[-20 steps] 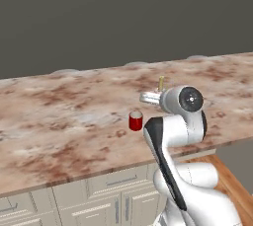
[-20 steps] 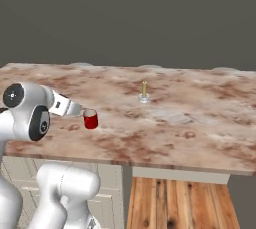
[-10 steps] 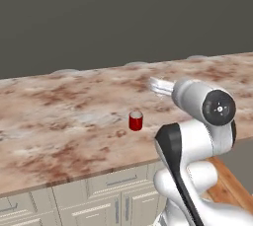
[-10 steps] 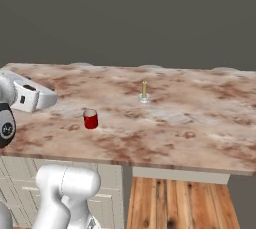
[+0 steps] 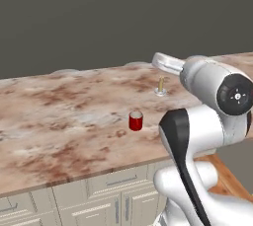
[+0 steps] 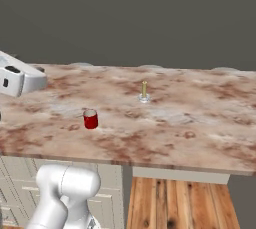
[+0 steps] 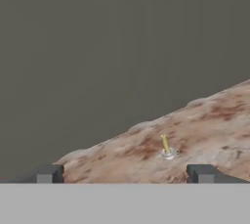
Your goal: Open the cabinet directly in front. Then move the liquor and the mug to the dining counter with the candle on it.
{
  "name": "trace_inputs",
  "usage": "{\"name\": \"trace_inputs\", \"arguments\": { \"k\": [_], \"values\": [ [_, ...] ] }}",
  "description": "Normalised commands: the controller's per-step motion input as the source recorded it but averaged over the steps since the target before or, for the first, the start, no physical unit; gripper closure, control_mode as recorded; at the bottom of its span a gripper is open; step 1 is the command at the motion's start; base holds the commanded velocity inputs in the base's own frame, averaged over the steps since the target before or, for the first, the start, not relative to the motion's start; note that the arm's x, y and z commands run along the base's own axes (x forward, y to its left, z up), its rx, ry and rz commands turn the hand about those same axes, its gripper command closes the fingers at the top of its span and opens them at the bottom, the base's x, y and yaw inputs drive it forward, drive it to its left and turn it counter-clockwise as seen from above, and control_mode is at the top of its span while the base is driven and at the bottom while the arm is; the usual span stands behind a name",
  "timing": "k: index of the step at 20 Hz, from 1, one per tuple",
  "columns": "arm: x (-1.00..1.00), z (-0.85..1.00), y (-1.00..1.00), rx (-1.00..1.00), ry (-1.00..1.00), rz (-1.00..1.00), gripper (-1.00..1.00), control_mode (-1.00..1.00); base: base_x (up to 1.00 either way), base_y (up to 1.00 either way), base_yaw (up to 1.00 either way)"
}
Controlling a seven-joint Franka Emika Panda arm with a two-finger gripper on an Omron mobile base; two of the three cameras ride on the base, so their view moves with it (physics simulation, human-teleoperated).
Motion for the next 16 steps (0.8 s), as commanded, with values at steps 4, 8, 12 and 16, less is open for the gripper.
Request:
{"name": "trace_inputs", "arguments": {
  "k": [4, 8, 12, 16],
  "values": [
    [-0.12, 0.00, -0.02, 0.00, 0.00, -0.01, -1.00, -1.00, 0.00, 0.00, 0.00],
    [-0.72, 0.00, -0.09, 0.00, 0.00, -0.19, -1.00, -1.00, 0.00, 0.00, 0.00],
    [-0.23, -0.02, -0.02, 0.00, 0.00, -0.11, -1.00, 1.00, -0.62, -0.04, -0.52],
    [0.00, 0.00, 0.00, 0.00, 0.00, 0.00, -1.00, 1.00, -0.33, 0.04, -0.95]
  ]
}}
